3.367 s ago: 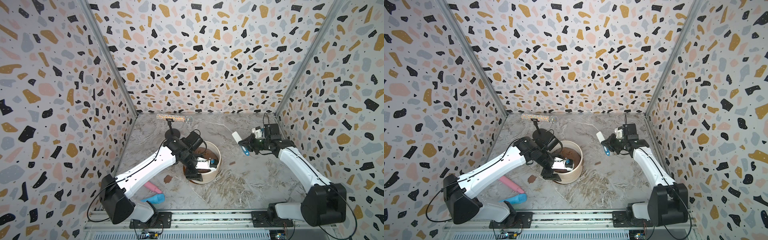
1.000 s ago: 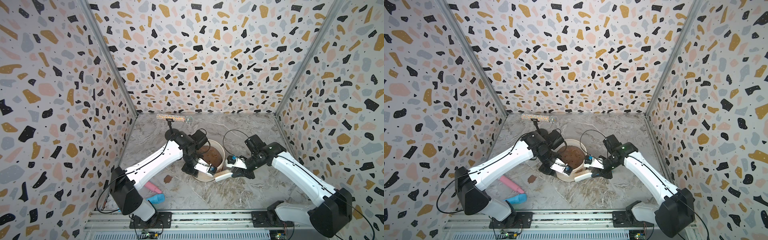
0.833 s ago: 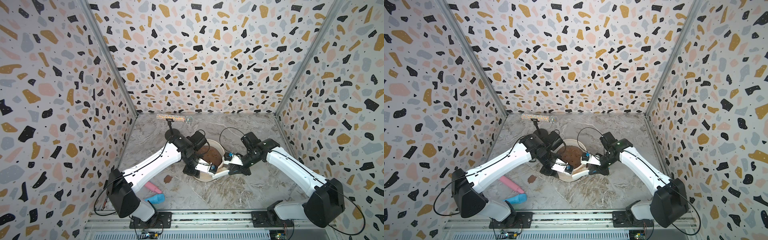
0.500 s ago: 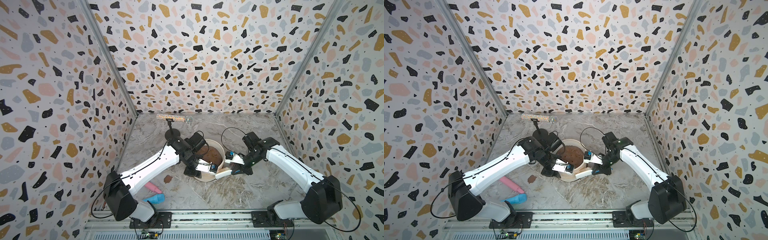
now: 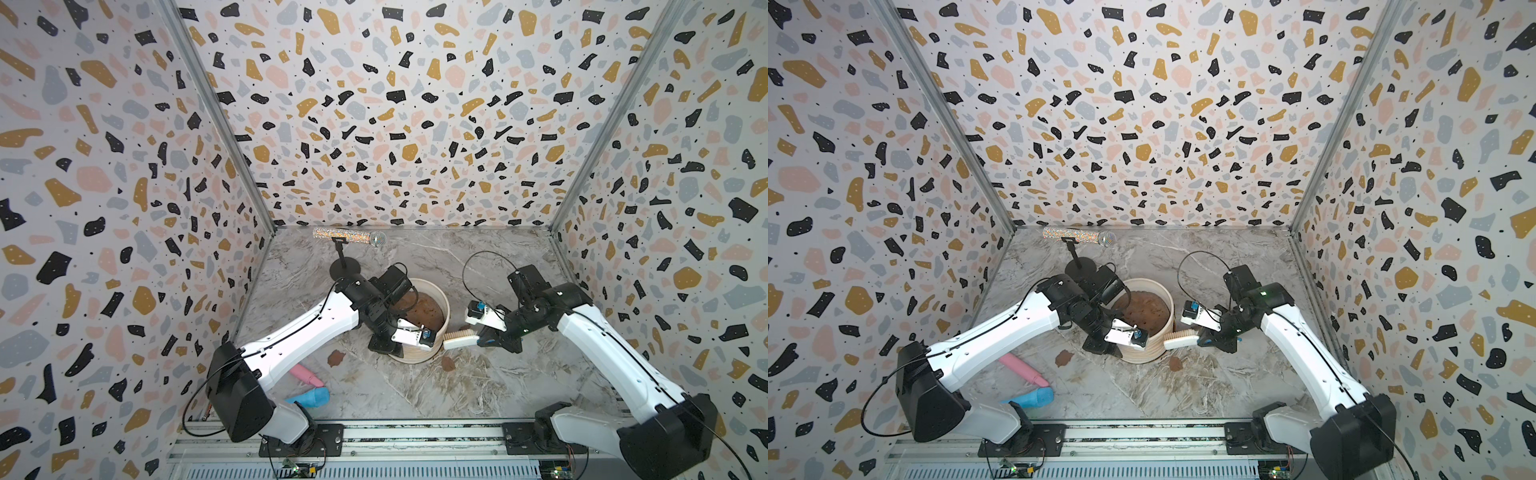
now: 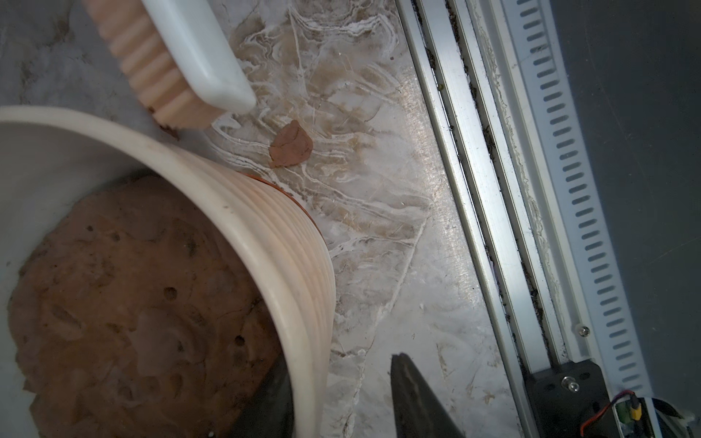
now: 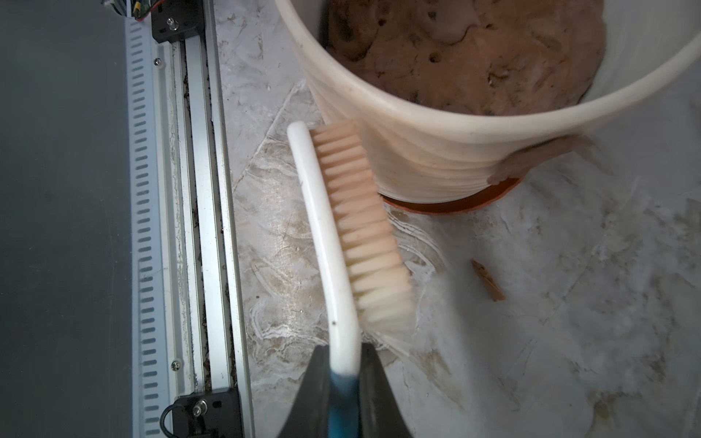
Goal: Scrub the dried mud off the ceramic pot
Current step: Brush off the soil from the pot, then rotate the pot on the tray.
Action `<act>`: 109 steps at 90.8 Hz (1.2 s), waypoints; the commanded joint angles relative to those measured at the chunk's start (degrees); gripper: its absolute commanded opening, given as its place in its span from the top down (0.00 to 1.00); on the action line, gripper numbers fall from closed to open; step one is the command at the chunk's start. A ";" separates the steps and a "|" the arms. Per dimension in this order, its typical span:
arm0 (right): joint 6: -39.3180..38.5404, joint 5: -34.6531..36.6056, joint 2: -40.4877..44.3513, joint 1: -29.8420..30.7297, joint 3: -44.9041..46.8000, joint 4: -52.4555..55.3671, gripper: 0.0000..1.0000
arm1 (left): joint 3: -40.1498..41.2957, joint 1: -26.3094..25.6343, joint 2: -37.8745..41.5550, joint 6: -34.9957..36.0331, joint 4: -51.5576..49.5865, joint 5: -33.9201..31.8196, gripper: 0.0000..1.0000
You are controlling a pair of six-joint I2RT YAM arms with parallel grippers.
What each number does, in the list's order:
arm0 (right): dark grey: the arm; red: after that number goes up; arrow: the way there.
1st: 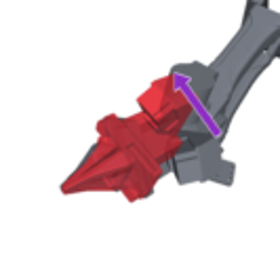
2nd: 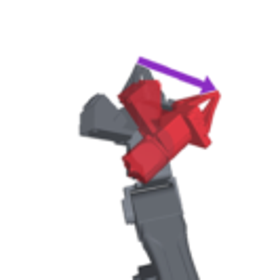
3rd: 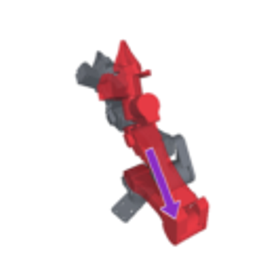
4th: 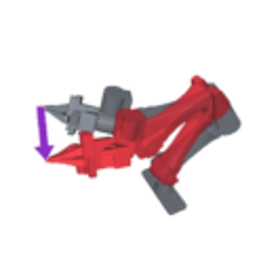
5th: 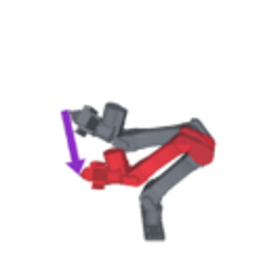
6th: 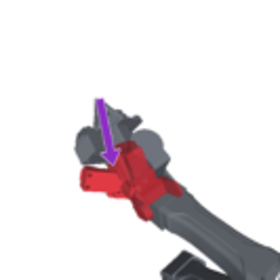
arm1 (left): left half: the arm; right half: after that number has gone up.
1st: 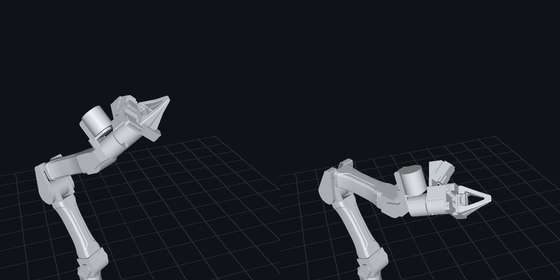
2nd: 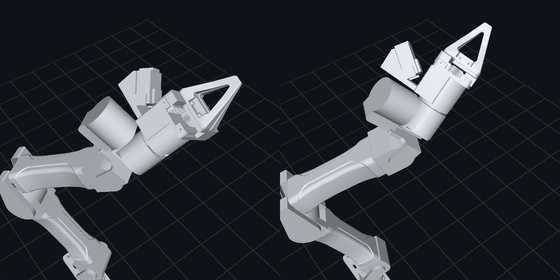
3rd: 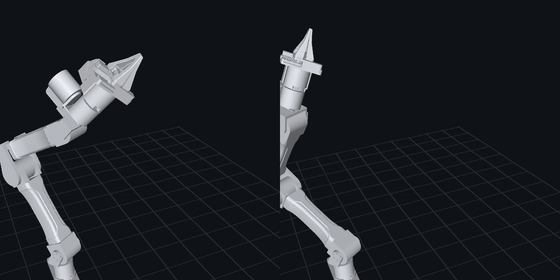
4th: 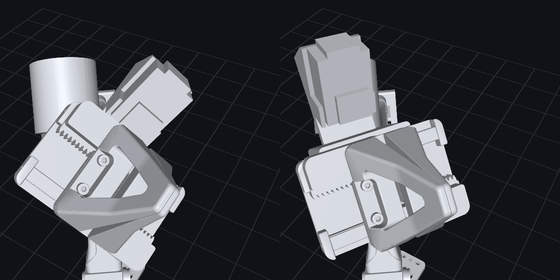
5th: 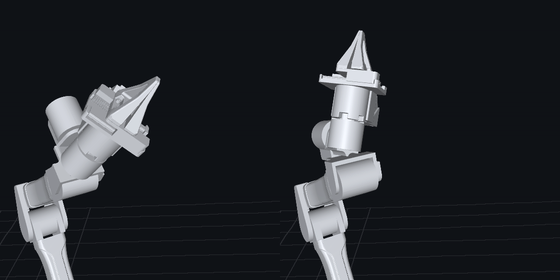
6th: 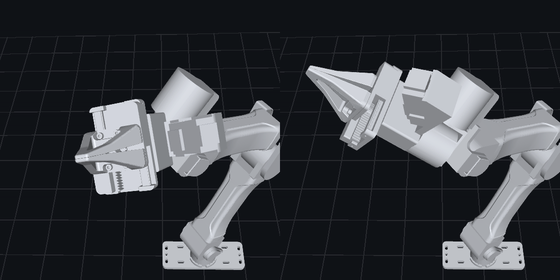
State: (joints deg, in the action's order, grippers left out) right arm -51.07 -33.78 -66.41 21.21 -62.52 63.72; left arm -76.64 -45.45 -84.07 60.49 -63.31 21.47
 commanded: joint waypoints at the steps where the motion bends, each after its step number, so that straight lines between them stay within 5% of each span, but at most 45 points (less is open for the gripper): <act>1: 0.67 0.78 4.10 -0.16 -1.09 5.47 1.00 | -1.48 -0.34 0.36 -1.21 -1.40 2.33 0.48; 16: 2.94 5.88 6.78 -0.08 -5.74 8.76 1.00 | -6.68 -1.30 -1.82 -7.15 -0.33 3.30 0.36; 25: 20.03 15.59 6.79 -2.00 -8.76 2.55 1.00 | -8.19 -3.20 -3.02 -13.74 3.09 0.51 0.36; 36: 29.27 16.49 6.38 -6.31 -13.23 0.30 1.00 | -10.34 -6.83 -4.72 -22.08 5.57 -3.73 0.36; 46: 38.18 24.71 6.09 -7.74 -15.72 -3.78 1.00 | -10.67 -8.86 -6.14 -29.91 7.99 -7.97 0.35; 63: 54.53 20.65 6.85 -15.54 -16.09 -10.01 1.00 | -10.79 -9.36 -8.55 -44.17 10.43 -18.54 0.35; 70: 56.26 19.22 6.77 -15.70 -15.75 -10.87 1.00 | -11.24 -9.62 -9.23 -46.20 10.88 -20.16 0.38; 90: 49.89 8.37 7.44 -15.76 -14.00 -11.83 1.00 | -9.63 -9.94 -8.65 -45.84 10.40 -15.54 0.70; 109: 47.02 12.12 9.56 -15.74 -11.80 -14.59 1.00 | -7.38 -9.85 -7.02 -37.14 5.65 -13.50 0.81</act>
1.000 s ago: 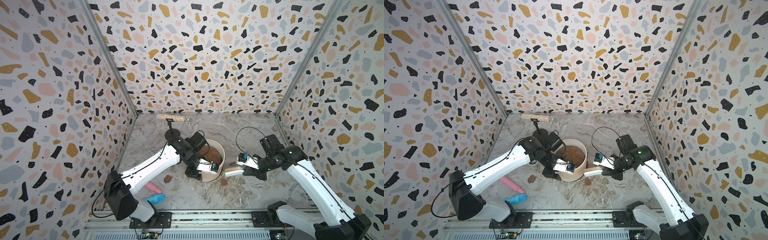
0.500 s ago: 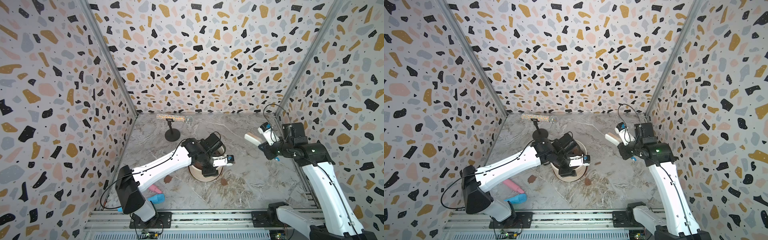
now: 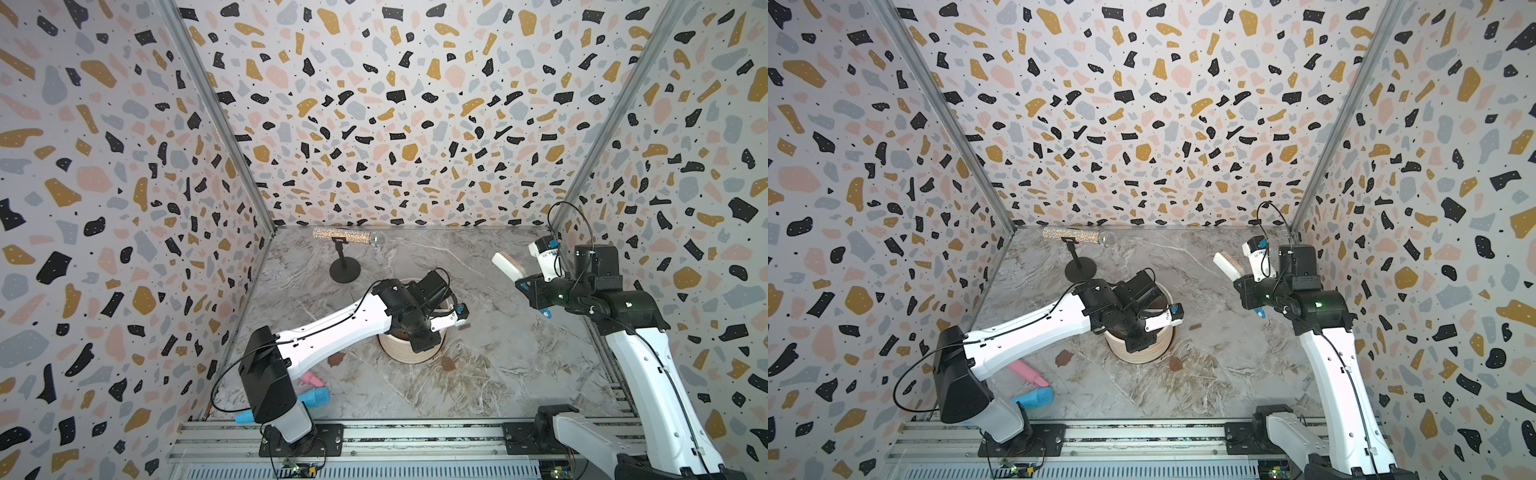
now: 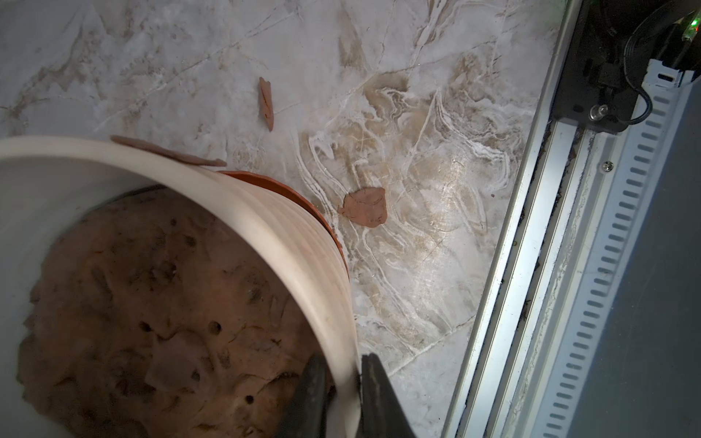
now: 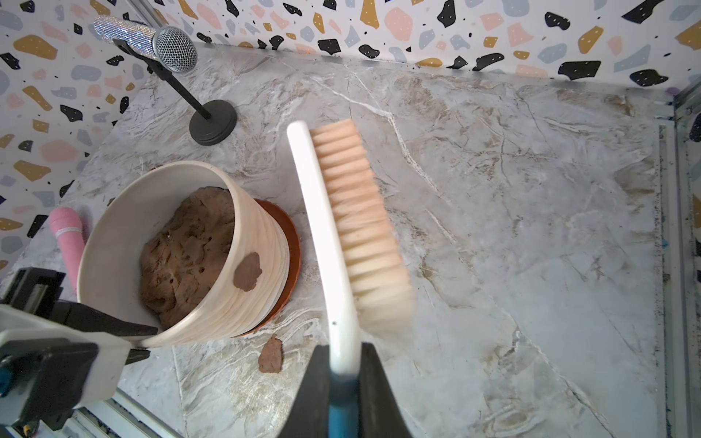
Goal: Scrub the dried mud off the ceramic pot
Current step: Rotate the pot on the tray.
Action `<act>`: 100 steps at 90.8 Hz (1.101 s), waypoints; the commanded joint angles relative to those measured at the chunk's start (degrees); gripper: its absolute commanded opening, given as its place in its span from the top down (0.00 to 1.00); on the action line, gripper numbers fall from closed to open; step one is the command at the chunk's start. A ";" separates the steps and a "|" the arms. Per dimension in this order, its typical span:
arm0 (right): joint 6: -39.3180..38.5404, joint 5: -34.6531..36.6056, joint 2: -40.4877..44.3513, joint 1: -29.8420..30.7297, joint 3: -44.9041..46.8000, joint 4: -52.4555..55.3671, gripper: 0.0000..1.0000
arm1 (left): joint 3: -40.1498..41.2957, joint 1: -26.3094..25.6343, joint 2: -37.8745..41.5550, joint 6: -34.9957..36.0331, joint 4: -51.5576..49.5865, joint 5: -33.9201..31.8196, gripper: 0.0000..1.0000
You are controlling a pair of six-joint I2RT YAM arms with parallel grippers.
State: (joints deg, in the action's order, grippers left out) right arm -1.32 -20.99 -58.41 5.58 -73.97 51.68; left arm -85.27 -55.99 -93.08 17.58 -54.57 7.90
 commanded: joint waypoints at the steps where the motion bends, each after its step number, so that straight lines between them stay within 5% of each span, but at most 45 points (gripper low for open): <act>1: -2.90 -0.91 1.47 -0.08 -0.41 -2.50 1.00 | 1.21 0.65 2.01 6.44 -3.57 0.18 0.81; 22: -3.60 -3.88 0.32 -0.13 -0.37 -3.33 1.00 | 1.88 1.94 4.44 19.62 -11.34 -0.42 0.99; 55: -7.01 -14.36 -0.12 0.01 1.88 -2.99 1.00 | 0.38 7.62 5.08 48.93 -27.60 6.30 1.00; 80: -34.32 -20.66 -1.21 8.36 7.34 3.40 1.00 | -0.38 20.04 1.15 66.48 -34.52 -1.96 1.00; 88: -44.32 -21.14 -3.70 13.23 8.48 9.03 1.00 | -0.63 23.47 -0.14 68.60 -32.89 -5.58 1.00; 100: -49.50 -20.59 -6.95 19.31 9.55 10.02 1.00 | -1.10 26.17 -0.57 69.86 -31.23 -7.31 0.95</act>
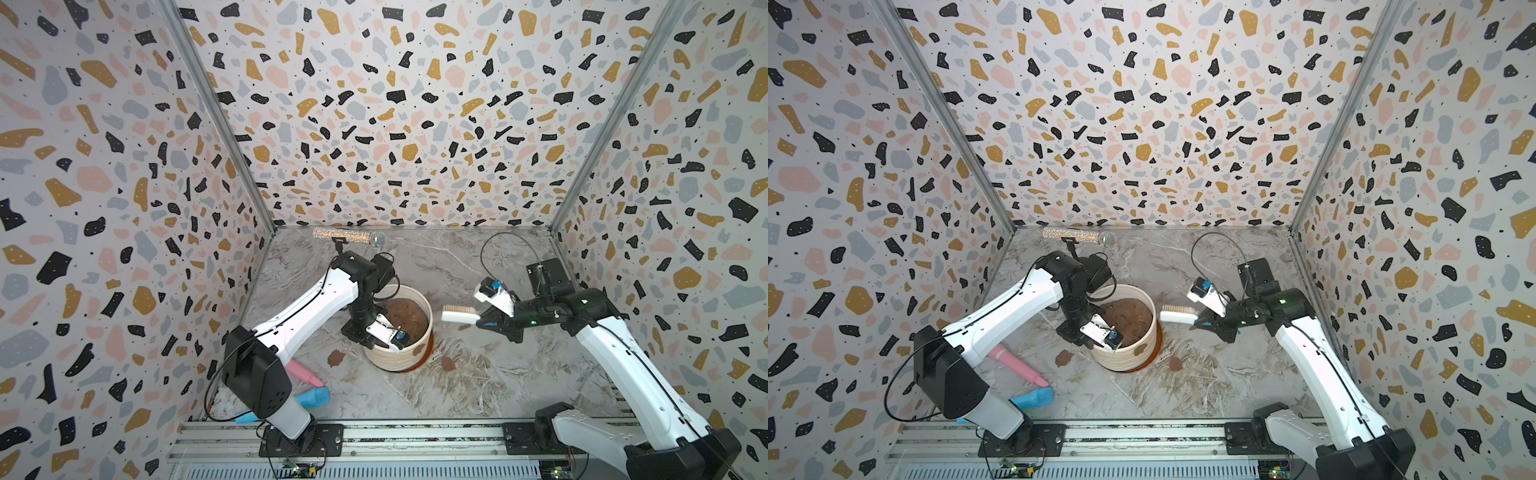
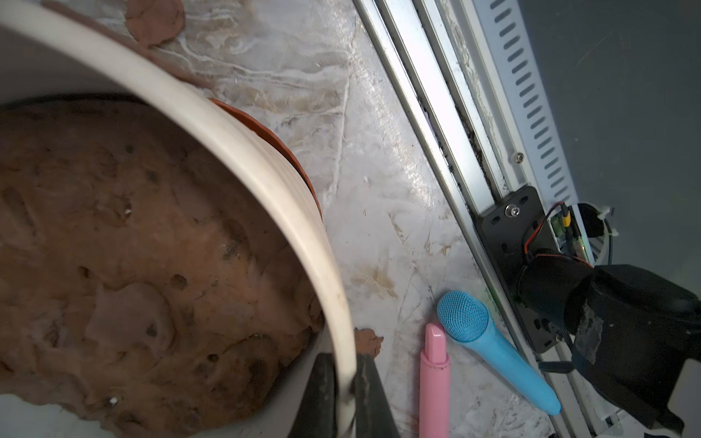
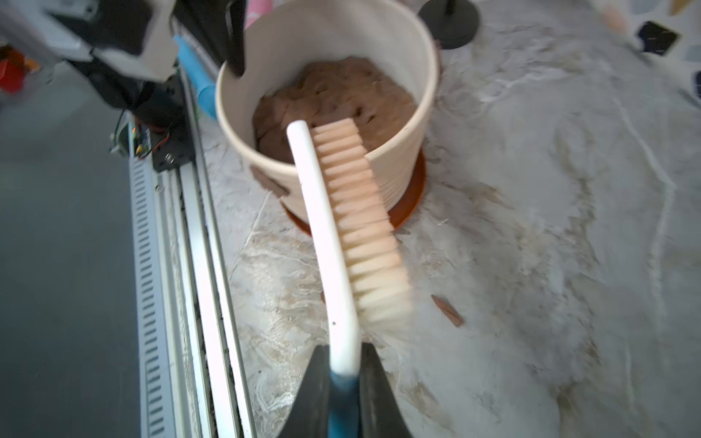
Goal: Scrub the dried mud off the ceramic pot
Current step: Rotate the pot on the tray, then brush off the soil from the pot.
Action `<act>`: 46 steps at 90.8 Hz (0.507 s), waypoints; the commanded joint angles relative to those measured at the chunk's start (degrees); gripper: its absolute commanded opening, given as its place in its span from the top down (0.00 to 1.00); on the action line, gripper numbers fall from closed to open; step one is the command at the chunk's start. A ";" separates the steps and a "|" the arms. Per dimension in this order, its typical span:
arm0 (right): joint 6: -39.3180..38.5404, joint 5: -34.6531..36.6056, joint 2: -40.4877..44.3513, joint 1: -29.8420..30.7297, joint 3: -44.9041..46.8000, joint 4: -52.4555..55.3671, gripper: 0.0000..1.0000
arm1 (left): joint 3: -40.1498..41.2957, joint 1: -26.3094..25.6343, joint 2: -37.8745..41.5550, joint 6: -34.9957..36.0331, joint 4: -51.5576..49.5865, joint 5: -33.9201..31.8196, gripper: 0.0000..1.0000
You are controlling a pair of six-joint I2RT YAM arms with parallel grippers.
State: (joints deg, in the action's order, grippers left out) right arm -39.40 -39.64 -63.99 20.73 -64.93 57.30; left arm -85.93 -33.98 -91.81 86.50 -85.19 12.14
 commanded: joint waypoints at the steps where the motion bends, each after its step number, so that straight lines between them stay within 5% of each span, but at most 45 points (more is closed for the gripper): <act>1: -11.55 -1.94 -1.44 4.64 0.72 3.92 1.00 | -0.54 4.35 -1.82 0.95 -0.65 -11.32 0.94; 18: -9.71 -0.89 -1.64 11.82 4.96 -7.09 1.00 | -1.89 5.24 0.62 -0.76 -2.40 -4.86 0.60; 46: -5.52 0.29 -11.01 15.92 1.63 -14.26 1.00 | 1.74 5.05 12.21 -12.31 0.81 17.65 0.11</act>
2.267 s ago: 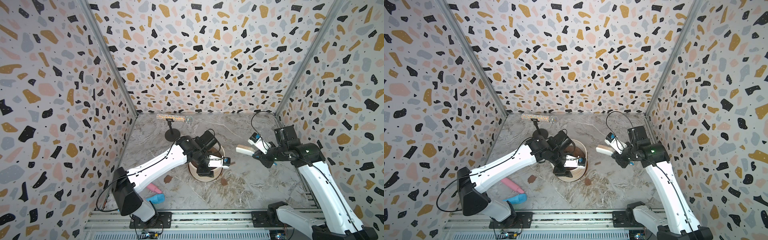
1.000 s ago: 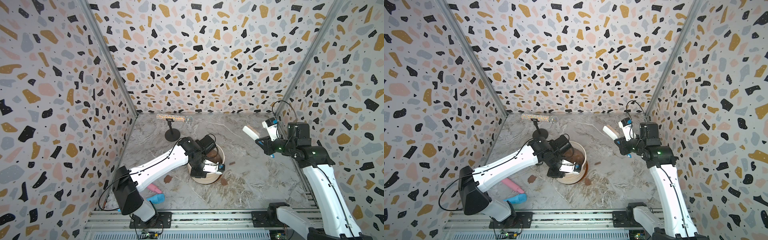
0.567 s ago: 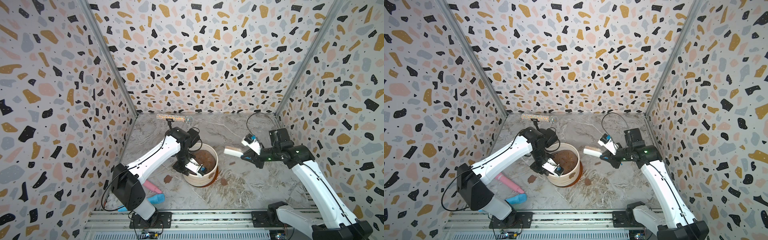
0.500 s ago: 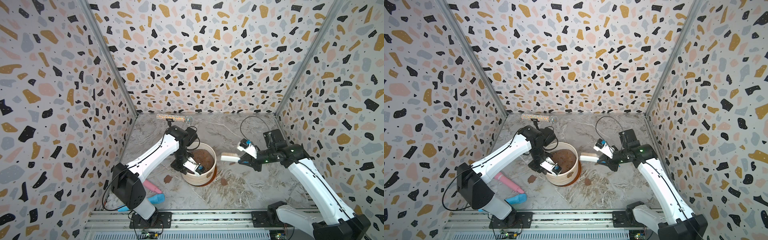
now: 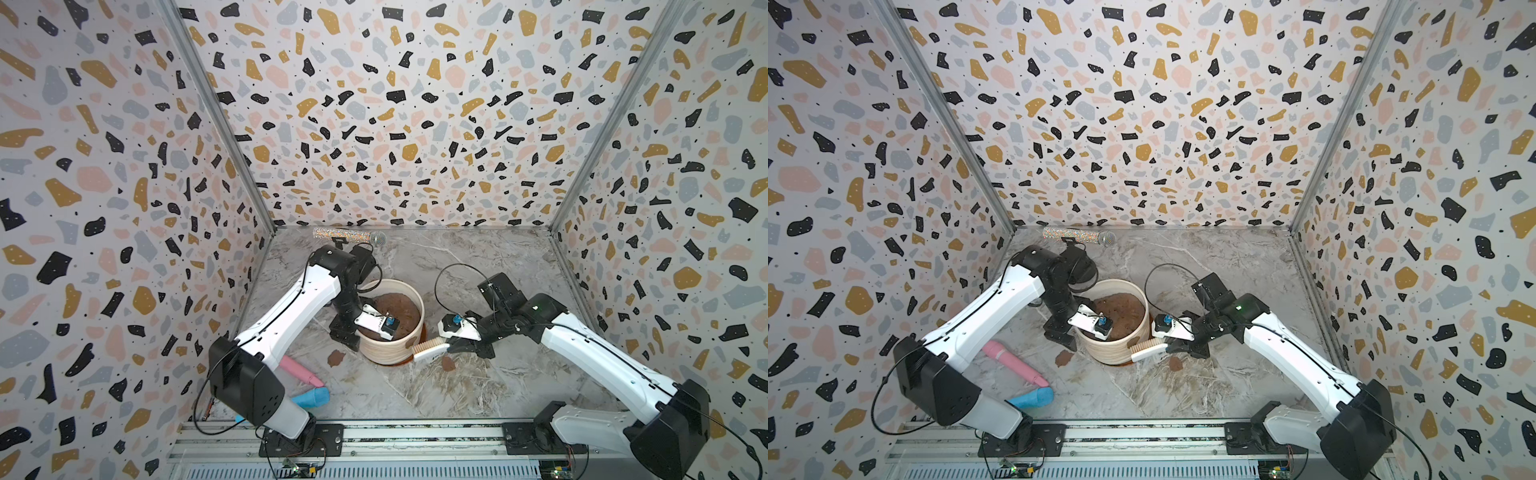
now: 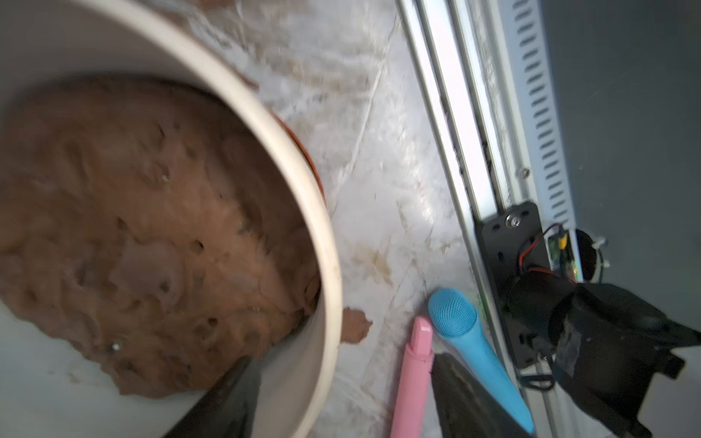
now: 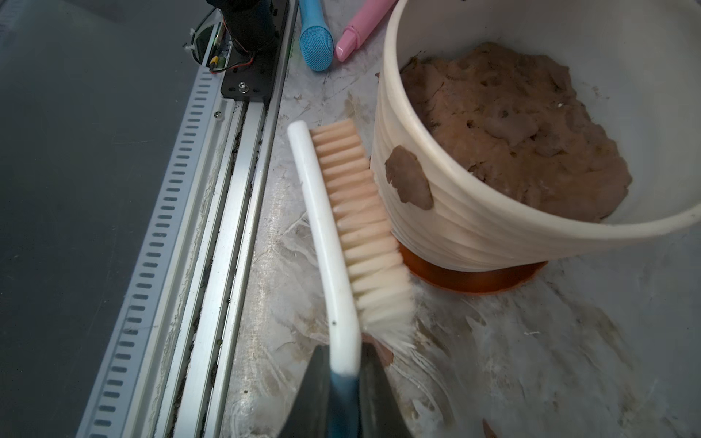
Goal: Scrub the dried mud off the ceramic pot
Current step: Brush off the soil from the pot.
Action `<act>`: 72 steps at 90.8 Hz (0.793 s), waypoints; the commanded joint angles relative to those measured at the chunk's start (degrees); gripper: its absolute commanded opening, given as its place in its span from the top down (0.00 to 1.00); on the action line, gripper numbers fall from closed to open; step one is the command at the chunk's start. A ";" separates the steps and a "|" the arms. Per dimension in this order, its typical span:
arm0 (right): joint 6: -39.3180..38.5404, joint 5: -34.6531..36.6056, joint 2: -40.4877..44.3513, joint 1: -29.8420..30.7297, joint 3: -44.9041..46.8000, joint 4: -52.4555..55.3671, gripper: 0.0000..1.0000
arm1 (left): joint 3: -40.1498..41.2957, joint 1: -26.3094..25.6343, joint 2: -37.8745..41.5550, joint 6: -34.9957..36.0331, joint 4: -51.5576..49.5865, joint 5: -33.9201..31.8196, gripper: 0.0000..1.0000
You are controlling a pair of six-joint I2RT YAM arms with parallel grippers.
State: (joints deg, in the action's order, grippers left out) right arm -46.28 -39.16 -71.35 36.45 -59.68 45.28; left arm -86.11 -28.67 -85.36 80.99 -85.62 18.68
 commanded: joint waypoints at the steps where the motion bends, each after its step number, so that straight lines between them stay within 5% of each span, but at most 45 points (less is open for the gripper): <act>1: 1.28 -0.25 -4.07 0.25 -3.83 -2.01 1.00 | 2.40 -0.25 6.28 -7.38 1.78 11.73 0.11; 17: 1.90 -1.10 -8.22 0.29 -5.27 -2.38 1.00 | 9.44 -1.28 10.50 -19.94 13.26 16.03 0.12; 34: 4.65 1.31 -10.59 -0.13 -5.44 -2.81 1.00 | 15.65 -2.81 11.61 -25.93 21.65 14.32 0.14; 72: 9.49 -3.19 -4.83 -8.60 -0.88 -1.43 1.00 | 18.43 -6.06 10.71 -25.87 24.32 10.63 0.22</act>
State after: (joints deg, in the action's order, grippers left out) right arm -39.97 -44.25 -80.25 31.33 -61.49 46.37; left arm -68.18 -33.67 -74.28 55.24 -62.24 30.06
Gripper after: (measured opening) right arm 0.121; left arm 0.787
